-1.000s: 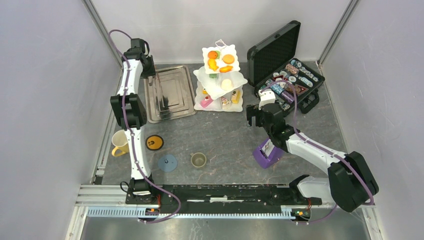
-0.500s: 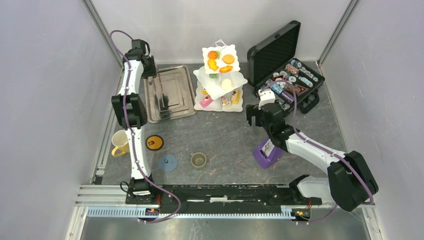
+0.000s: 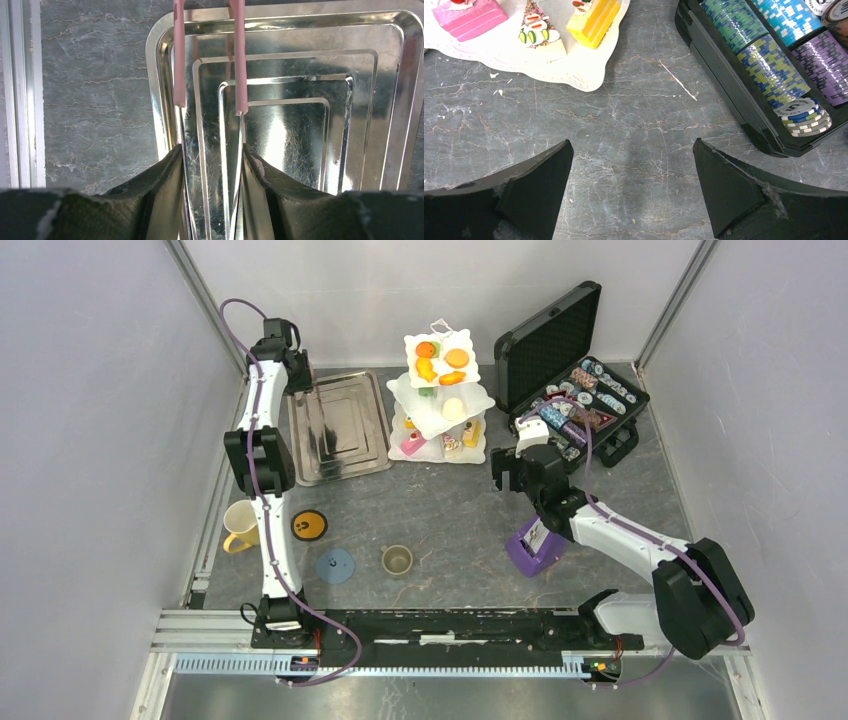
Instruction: Serve the afternoon tea
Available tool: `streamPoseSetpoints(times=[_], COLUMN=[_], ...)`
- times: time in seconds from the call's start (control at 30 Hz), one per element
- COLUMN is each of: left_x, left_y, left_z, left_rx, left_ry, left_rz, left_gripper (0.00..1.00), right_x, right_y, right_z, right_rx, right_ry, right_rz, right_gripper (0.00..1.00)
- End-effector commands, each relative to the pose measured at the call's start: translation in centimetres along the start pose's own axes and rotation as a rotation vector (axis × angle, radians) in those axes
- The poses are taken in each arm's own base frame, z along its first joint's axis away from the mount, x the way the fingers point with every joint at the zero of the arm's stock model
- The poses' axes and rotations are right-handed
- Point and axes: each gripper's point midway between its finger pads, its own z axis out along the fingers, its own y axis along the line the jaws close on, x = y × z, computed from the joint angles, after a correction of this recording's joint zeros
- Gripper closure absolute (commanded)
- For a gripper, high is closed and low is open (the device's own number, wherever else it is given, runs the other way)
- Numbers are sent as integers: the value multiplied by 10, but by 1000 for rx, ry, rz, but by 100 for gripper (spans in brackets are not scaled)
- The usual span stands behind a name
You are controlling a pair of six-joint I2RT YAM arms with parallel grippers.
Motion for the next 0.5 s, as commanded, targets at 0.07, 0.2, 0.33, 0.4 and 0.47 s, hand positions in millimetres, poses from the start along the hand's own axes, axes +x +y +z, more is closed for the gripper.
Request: streamPoseSetpoints(times=[0.07,0.2,0.33,0.4,0.47], left_x=[-29,-28,-29,-29,-29], left_y=[9,12,14,15,15], left_z=[-8,-6,-5,-4,-3], left_rx=[-24,-30,-32,-32,-32], left_ry=[-95,-93,-95,-97,-97], left_rz=[43,45,43,40,40], left_gripper=[49,48,48,47,46], right_x=[-1,-1,0,0,0], right_y=[-2,-2,-2,-2,-2], right_z=[7,8,8,9,9], right_rx=[16,13,14,13,14], right_ry=[-2,2,4,4,6], right_rz=[-4,-2,-3,-3,-4], right_gripper=[2,2,2,2,2])
